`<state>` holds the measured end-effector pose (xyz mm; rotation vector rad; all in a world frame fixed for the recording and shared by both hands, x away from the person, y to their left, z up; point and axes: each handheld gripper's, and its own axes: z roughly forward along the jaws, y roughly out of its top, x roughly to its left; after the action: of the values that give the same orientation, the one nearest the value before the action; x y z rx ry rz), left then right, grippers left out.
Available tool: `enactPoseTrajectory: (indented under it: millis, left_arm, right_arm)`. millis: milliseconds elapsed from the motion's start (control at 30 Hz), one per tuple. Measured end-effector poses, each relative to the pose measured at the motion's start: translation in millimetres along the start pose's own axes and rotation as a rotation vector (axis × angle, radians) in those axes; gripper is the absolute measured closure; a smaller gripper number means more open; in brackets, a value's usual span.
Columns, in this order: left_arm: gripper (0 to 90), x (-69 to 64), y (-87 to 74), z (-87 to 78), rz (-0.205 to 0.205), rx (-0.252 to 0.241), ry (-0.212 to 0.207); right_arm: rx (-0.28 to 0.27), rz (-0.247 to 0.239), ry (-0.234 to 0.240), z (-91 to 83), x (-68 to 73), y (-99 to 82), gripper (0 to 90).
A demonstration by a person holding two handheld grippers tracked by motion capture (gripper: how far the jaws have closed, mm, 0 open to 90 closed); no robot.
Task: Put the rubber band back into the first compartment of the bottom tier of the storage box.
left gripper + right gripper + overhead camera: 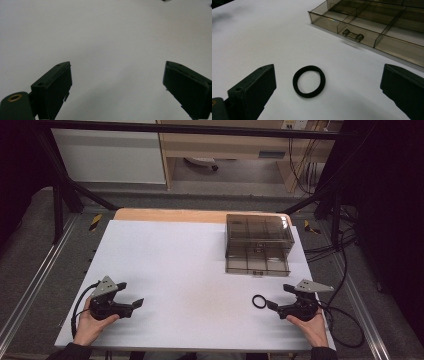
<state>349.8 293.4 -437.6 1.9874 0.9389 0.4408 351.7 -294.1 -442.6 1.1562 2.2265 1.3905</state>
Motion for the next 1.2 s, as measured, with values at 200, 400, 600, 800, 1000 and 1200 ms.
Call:
enactPoseTrajectory:
  millis: [200, 400, 600, 800, 1000, 1200]
  left_arm:
    - [8.5, 0.9, -2.2, -0.3, -0.005, 0.002, -0.001]
    - [8.5, 1.0, -2.2, -1.0, -0.008, -0.001, -0.005]
    - [8.4, 0.1, -3.0, -0.6, -0.007, 0.003, -0.006]
    - [8.3, 1.1, -3.3, -1.1, -0.017, 0.003, -0.001]
    - [8.3, 1.5, -3.7, -2.4, -0.015, 0.002, 0.001]
    - [8.3, 2.0, -4.2, -2.9, -0.022, 0.0, 0.0]
  right_arm:
    - [0.004, 0.005, 0.006, 0.1, 0.5, -0.4, 0.8]
    - [0.011, 0.008, 0.006, 0.5, 1.0, -0.5, 0.9]
    - [0.022, 0.01, 0.007, 1.6, 1.6, -0.6, 1.1]
    - [0.03, 0.009, -0.009, 3.6, 2.6, 0.7, 1.3]
    - [0.041, 0.007, -0.014, 6.5, 5.7, 2.5, 2.2]
    - [0.05, 0.0, -0.025, 9.8, 8.7, 5.3, 3.3]
